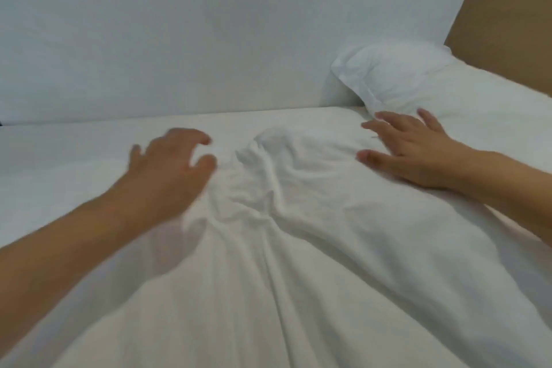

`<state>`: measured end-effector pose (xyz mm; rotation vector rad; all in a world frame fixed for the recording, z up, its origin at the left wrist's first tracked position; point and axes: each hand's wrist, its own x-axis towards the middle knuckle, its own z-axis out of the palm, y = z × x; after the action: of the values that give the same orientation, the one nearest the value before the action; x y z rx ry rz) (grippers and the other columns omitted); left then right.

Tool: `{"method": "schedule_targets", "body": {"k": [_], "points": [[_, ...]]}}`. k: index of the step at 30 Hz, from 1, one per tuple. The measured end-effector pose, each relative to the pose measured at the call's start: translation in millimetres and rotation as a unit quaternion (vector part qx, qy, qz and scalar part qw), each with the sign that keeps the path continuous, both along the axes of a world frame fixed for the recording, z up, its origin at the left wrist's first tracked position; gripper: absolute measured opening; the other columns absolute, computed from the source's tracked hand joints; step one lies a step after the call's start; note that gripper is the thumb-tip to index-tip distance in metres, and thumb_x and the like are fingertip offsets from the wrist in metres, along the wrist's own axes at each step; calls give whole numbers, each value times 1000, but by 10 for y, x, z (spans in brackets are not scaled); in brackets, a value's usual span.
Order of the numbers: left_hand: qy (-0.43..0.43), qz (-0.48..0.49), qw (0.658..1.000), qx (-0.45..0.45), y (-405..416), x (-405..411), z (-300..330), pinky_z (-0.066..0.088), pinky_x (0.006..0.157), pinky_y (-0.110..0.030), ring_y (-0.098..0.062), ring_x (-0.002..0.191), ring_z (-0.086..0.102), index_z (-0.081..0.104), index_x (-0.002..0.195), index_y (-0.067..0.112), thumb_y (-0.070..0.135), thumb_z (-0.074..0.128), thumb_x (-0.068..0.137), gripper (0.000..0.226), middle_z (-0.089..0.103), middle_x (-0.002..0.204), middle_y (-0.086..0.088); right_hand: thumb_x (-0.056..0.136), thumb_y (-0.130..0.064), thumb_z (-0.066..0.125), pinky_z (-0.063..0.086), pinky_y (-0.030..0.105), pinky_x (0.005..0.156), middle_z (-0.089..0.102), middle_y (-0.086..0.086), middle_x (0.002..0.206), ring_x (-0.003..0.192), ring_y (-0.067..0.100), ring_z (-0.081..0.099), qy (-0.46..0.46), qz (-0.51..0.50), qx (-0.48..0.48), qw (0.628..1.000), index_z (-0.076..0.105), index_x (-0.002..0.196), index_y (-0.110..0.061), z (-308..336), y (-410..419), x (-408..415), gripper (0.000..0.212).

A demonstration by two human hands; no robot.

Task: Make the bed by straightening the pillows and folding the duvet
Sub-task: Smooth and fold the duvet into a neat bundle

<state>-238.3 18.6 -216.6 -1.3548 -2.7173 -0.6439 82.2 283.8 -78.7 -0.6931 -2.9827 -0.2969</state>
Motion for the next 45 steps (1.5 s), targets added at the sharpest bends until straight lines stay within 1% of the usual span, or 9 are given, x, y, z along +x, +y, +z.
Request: {"method": "schedule_targets", "body": {"k": [1,3,5,10,20,27,33,36,45], "points": [[-47,-34,997,-51,260,1342,887,6,116,-58,-13,141,22,31,140,45,63,27,89,54,27,152,12,67,-89,-1,-7,45,118,13,-5,160,147,13,11,-50,-48,-1,998,14,148,-43,28,279,248,94],[53,-118,986,-107,949,2535,1114,-9,109,-68,-11,147,-10,7,149,46,67,18,92,62,-4,161,14,65,-89,-7,-7,43,118,18,-8,159,146,10,12,-78,-87,16,993,13,149,-41,10,837,759,99],[20,-132,987,-91,1487,2627,620,-14,101,-74,-15,145,-24,-9,149,47,74,8,88,68,-19,160,14,71,-85,-7,-6,40,119,26,-9,157,145,8,15,-48,-93,54,993,19,150,-36,-157,1228,1124,96],[27,8,989,-147,2253,2271,66,-14,98,-77,-22,148,-15,-12,148,48,81,-5,79,76,-12,161,12,88,-71,8,0,46,119,30,2,155,145,20,20,34,-108,124,986,30,148,-25,-791,1761,988,78],[-14,25,980,-196,2109,2171,28,-17,108,-66,-16,149,-11,-6,151,45,74,-1,87,71,-6,162,11,92,-59,3,-1,49,118,36,5,151,144,25,22,28,-88,106,990,40,143,-21,-1083,1876,735,74],[92,-33,970,-224,610,2452,415,-19,112,-58,-13,148,-16,-10,152,39,64,-7,89,68,-10,162,10,95,-46,30,-9,61,114,19,11,157,145,31,13,-13,-258,-24,966,28,148,-18,-409,861,479,60],[84,62,971,-217,-594,1994,467,-14,115,-56,-13,148,-14,-5,153,37,56,3,95,61,-9,162,10,96,-61,14,-12,54,116,5,3,162,149,21,4,70,-50,-152,985,10,154,-23,-507,-1436,226,70],[92,84,967,-221,-1265,1785,535,-13,117,-52,-15,148,-13,-4,154,36,57,1,95,63,-8,163,8,95,-61,11,-12,51,117,-6,5,162,149,23,-8,-8,-63,-189,980,0,155,-20,-877,-2043,172,73],[23,176,950,-256,-3442,1576,712,-11,110,-66,-17,149,-11,-6,152,42,71,0,88,70,-12,161,12,97,-57,14,-8,46,119,-8,3,162,149,22,-7,-9,-73,-228,971,-1,155,-19,-721,-3866,269,70]]}}
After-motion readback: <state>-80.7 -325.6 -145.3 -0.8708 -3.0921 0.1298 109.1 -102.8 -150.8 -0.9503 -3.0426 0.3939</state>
